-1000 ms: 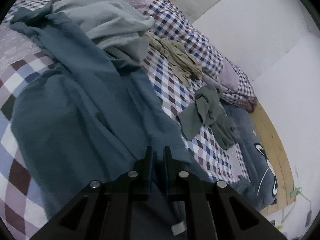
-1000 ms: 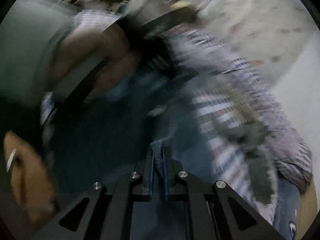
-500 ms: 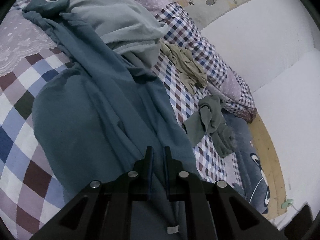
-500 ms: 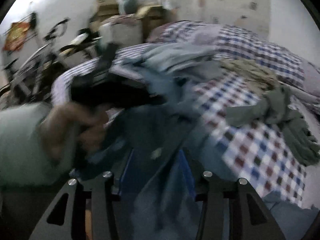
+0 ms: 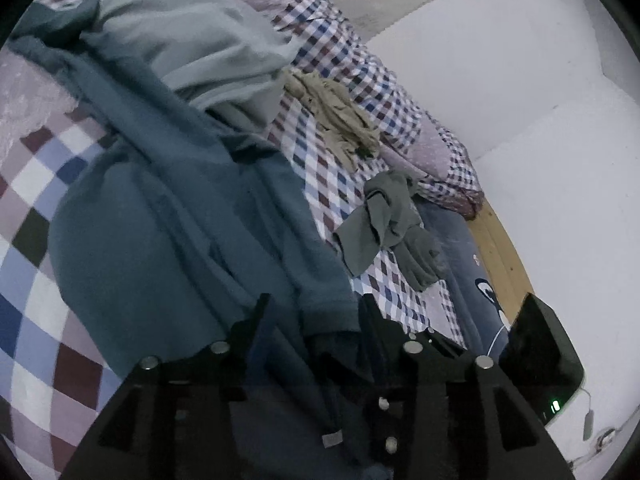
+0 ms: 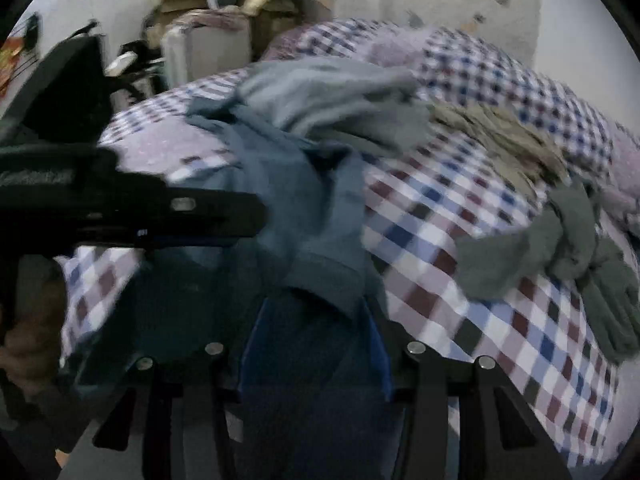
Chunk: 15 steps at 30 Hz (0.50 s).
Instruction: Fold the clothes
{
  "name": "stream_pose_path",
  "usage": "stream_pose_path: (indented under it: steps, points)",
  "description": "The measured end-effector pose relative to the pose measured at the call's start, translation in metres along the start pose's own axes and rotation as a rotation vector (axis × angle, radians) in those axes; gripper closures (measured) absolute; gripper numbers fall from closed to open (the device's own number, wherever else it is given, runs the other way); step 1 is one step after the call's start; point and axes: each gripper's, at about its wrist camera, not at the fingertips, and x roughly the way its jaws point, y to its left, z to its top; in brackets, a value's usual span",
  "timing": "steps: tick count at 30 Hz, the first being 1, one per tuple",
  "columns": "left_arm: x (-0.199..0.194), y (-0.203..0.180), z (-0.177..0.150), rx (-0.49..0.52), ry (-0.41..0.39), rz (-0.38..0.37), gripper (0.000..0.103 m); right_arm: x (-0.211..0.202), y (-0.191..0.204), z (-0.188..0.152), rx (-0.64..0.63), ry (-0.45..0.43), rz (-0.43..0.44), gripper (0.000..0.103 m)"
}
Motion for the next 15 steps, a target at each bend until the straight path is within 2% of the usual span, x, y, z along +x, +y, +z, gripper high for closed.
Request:
stream_pose_path:
  steps: [4, 6, 9, 12, 15]
  points:
    - [0.002, 0.006, 0.001, -0.007, 0.023, 0.0, 0.057, 0.009, 0.019, 0.001, -0.077, -0.015, 0.035, 0.054]
    - [0.006, 0.01, 0.001, -0.032, 0.036, -0.015, 0.057, 0.009, 0.034, -0.004, -0.132, -0.007, 0.066, 0.054]
    - [0.01, 0.01, -0.001, -0.028, 0.044, 0.002, 0.057, 0.01, 0.051, -0.014, -0.196, 0.014, 0.104, 0.054]
    - [0.014, 0.005, -0.002, 0.004, 0.046, 0.031, 0.057, 0.009, 0.06, -0.019, -0.23, 0.042, 0.115, 0.054]
    - [0.014, 0.001, -0.002, 0.024, 0.041, 0.039, 0.057, -0.001, 0.062, -0.023, -0.223, 0.021, 0.12, 0.052]
